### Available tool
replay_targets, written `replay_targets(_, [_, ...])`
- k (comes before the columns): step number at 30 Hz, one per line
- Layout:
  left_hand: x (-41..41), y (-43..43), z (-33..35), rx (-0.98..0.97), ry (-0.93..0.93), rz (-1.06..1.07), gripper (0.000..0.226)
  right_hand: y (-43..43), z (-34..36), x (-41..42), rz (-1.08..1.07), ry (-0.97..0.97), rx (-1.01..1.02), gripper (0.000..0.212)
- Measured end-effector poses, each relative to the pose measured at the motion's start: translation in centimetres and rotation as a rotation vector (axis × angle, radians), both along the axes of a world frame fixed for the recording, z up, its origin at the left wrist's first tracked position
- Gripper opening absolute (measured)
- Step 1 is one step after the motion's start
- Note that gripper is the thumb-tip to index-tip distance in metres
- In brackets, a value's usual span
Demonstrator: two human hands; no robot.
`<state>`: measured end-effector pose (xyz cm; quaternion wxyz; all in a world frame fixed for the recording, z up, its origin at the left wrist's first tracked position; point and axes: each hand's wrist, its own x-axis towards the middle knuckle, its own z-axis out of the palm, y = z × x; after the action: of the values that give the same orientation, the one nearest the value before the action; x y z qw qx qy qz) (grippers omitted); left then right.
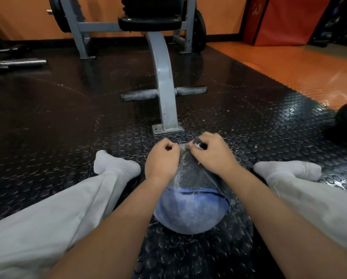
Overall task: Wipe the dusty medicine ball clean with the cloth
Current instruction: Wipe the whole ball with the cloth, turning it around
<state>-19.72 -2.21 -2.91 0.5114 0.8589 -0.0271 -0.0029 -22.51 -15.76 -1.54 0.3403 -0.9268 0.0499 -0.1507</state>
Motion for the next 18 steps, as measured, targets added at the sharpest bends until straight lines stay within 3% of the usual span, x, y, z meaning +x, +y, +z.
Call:
replay_targets(4, [1.5,0.8,0.0,-0.025,0.029,-0.029,0.022,2.7,-0.5,-4.0,0.159,-0.233,-0.221,0.025])
replay_targets(8, [1.7,1.2,-0.4,-0.067,0.040,-0.085,0.021,2.2,-0.3,-4.4,0.340,-0.212,-0.267,0.026])
replay_targets(11, [0.5,1.3,-0.8,-0.076,0.051,-0.157,0.023,0.3,-0.1,-1.9,0.198,-0.156,-0.100,0.018])
replay_targets(14, [-0.5,1.2,-1.2,-0.098,0.042,-0.175,0.030,-0.9,0.0,-0.1,0.015,-0.017,0.125,0.031])
replay_targets(18, [0.2,1.0,-0.9,-0.092,0.074,-0.142,0.030,-0.1,-0.3,-1.2,0.026,-0.066,-0.010,0.017])
